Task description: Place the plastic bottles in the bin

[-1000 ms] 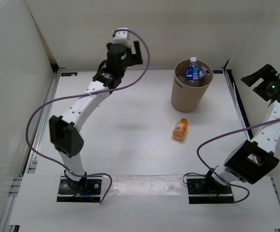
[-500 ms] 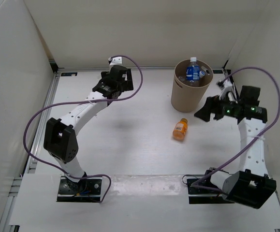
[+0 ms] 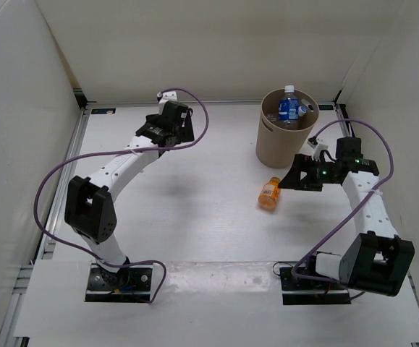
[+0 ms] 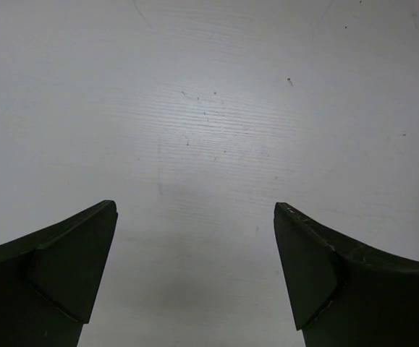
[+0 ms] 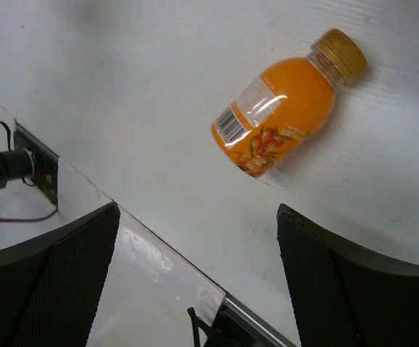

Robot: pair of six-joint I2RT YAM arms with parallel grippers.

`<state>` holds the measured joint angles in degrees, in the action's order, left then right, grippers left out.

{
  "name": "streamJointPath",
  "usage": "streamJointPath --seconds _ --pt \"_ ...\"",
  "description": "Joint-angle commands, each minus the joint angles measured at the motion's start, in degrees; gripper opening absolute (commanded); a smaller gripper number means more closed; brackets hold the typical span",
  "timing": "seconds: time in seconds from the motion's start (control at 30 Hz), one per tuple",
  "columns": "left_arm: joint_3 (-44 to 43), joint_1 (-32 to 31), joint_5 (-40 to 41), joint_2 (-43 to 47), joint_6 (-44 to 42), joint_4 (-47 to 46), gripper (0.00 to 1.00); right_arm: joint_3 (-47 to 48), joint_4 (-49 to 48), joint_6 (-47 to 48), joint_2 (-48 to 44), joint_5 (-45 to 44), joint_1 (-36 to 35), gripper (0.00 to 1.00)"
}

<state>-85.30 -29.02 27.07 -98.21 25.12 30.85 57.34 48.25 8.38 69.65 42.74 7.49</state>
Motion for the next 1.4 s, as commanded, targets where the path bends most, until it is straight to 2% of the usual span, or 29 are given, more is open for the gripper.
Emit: streamJointPath --seconds 0.0,0.17,0.33,0.73,1.0,1.37 --pt "0.04 0.54 0.79 3.11 0.28 3.16 1.0 -1.35 -2.28 -7.23 1.37 -3.27 -0.36 0.9" --pt "4.17 0.63 1.58 7.23 -0.34 4.83 1.0 -3.46 -4.29 -13.2 4.62 -5.47 -0.98 0.9" --pt "8.12 1.24 1.84 10.58 -1.39 5.97 1.0 -6.27 -6.76 -17.34 9.35 -6.09 2.08 0.9" --pt "8.92 3.79 0.44 12.52 -2.89 9.31 1.0 -8.83 -14.32 -25.78 16.74 -3.98 0.69 0.9" --pt "9.97 5.02 -1.49 12.35 -4.29 10.19 1.0 -5.84 -14.06 -29.91 19.91 -5.74 0.07 0.9" --pt "10.33 6.95 -2.29 12.17 -6.58 10.46 1.0 -0.3 -10.46 -34.04 22.99 -12.59 -5.98 0.9"
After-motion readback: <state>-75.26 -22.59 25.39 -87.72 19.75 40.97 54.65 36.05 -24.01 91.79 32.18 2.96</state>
